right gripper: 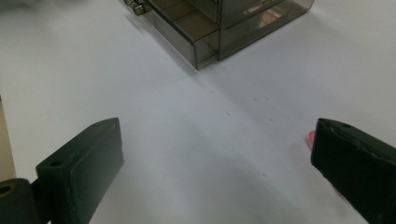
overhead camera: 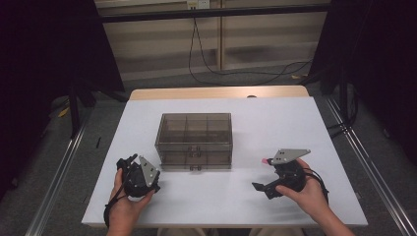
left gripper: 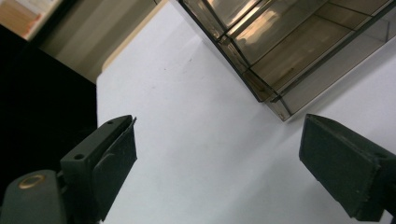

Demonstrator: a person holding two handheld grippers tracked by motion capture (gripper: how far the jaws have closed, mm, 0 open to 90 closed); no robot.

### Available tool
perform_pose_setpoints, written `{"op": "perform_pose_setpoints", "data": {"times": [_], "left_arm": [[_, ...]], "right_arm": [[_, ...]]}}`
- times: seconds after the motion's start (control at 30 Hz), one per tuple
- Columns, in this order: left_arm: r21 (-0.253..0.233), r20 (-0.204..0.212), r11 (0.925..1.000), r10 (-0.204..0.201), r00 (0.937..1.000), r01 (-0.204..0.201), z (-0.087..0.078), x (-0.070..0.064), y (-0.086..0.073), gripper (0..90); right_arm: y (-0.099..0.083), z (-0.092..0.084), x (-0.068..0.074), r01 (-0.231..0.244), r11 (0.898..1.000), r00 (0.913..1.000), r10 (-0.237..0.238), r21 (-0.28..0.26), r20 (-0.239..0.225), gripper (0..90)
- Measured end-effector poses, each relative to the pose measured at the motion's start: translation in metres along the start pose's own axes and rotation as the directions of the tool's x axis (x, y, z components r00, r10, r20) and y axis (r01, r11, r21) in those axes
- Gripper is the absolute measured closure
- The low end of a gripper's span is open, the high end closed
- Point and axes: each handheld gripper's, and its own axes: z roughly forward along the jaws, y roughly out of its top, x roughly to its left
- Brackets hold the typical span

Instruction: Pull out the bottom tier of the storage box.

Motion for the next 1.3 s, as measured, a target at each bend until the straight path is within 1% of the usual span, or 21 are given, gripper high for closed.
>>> {"op": "perform_pose_setpoints", "data": {"times": [0.2,0.23,0.27,0.33,0.4,0.53,0.63,0.67,0.7,0.77,0.8,0.83,0.9,0.97,1.03,1.1,1.17,1.2,1.23,1.27,1.3], "left_arm": [[0.004,0.024,0.9989,-0.048,0.9986,0.047,0.001,0.003,-0.002,10.0],[0.006,0.027,0.9988,-0.049,0.9984,0.049,0.001,0.005,-0.002,9.8],[0.005,0.035,0.9980,-0.063,0.9974,0.063,0.002,0.005,-0.002,9.6],[0.005,0.061,0.9975,-0.071,0.9956,0.071,0.002,0.005,-0.002,9.1],[0.006,0.066,0.9974,-0.071,0.9952,0.071,0.003,0.005,-0.003,9.3],[0.004,0.086,0.9946,-0.104,0.9909,0.104,0.003,0.008,-0.003,9.1],[0.000,0.091,0.9951,-0.099,0.9910,0.099,0.003,0.008,-0.003,9.0],[0.000,0.105,0.9944,-0.105,0.9889,0.106,0.004,0.008,-0.002,8.9],[-0.001,0.100,0.9944,-0.105,0.9894,0.106,0.004,0.007,-0.002,8.8],[0.003,0.114,0.9932,-0.116,0.9867,0.116,0.005,0.008,-0.003,8.9],[0.003,0.113,0.9935,-0.113,0.9872,0.113,0.005,0.008,-0.003,8.9],[0.000,0.124,0.9929,-0.118,0.9851,0.119,0.005,0.009,-0.003,8.9],[0.001,0.121,0.9922,-0.124,0.9849,0.124,0.005,0.009,-0.003,8.9],[0.002,0.133,0.9894,-0.144,0.9806,0.145,0.006,0.009,-0.003,9.1],[0.006,0.136,0.9887,-0.149,0.9795,0.150,0.006,0.010,-0.004,9.5],[0.005,0.149,0.9856,-0.168,0.9744,0.169,0.007,0.010,-0.004,13.3],[0.001,0.149,0.9857,-0.167,0.9748,0.168,0.007,0.011,-0.005,15.3],[-0.004,0.161,0.9845,-0.173,0.9717,0.176,0.008,0.011,-0.004,15.3],[0.002,0.174,0.9844,-0.174,0.9694,0.176,0.009,0.010,-0.004,19.7],[0.001,0.172,0.9849,-0.171,0.9702,0.173,0.009,0.010,-0.003,19.6],[0.001,0.191,0.9819,-0.186,0.9638,0.190,0.011,0.009,-0.003,20.7]], "right_arm": [[0.003,0.005,0.005,0.020,1.000,0.9998,-0.020,0.011,0.000,2.2],[0.004,0.005,0.005,0.018,1.000,0.9998,-0.018,0.010,0.002,2.1],[0.004,0.005,0.006,0.012,1.000,0.9999,-0.012,0.013,0.004,2.1],[0.005,0.006,0.005,0.005,1.000,1.0000,-0.005,0.007,0.005,2.1],[0.005,0.006,0.005,-0.003,1.000,1.0000,0.003,0.008,0.001,2.2],[0.003,0.008,0.003,-0.005,1.000,0.9999,0.005,0.020,0.011,2.3],[0.001,0.009,0.003,-0.025,1.000,0.9996,0.025,0.016,0.013,2.4],[0.001,0.009,0.002,-0.028,1.000,0.9995,0.028,0.009,0.015,2.4],[0.002,0.009,0.002,-0.039,0.999,0.9991,0.039,0.009,0.017,2.4],[0.003,0.009,0.002,-0.039,0.999,0.9989,0.038,0.008,0.025,2.5],[0.005,0.010,0.003,-0.039,0.999,0.9988,0.039,0.004,0.028,2.8],[0.005,0.010,0.003,-0.039,0.999,0.9990,0.039,-0.004,0.021,3.3],[0.007,0.013,0.004,-0.041,0.999,0.9990,0.041,-0.004,0.018,3.4],[0.007,0.016,0.006,-0.044,0.999,0.9989,0.044,-0.005,0.015,5.4],[0.007,0.020,0.007,-0.040,0.999,0.9991,0.040,0.000,0.014,7.3],[0.007,0.024,0.008,-0.045,0.999,0.9990,0.045,-0.011,0.001,11.5],[0.008,0.025,0.008,-0.046,0.999,0.9990,0.046,-0.016,0.000,13.0],[0.009,0.026,0.009,-0.045,0.999,0.9990,0.045,-0.017,0.004,13.9],[0.012,0.028,0.009,-0.046,0.998,0.9989,0.047,-0.030,0.004,16.3],[0.013,0.029,0.010,-0.048,0.998,0.9988,0.048,-0.034,0.006,17.6],[0.014,0.031,0.010,-0.052,0.998,0.9987,0.052,-0.036,0.003,19.5]]}}
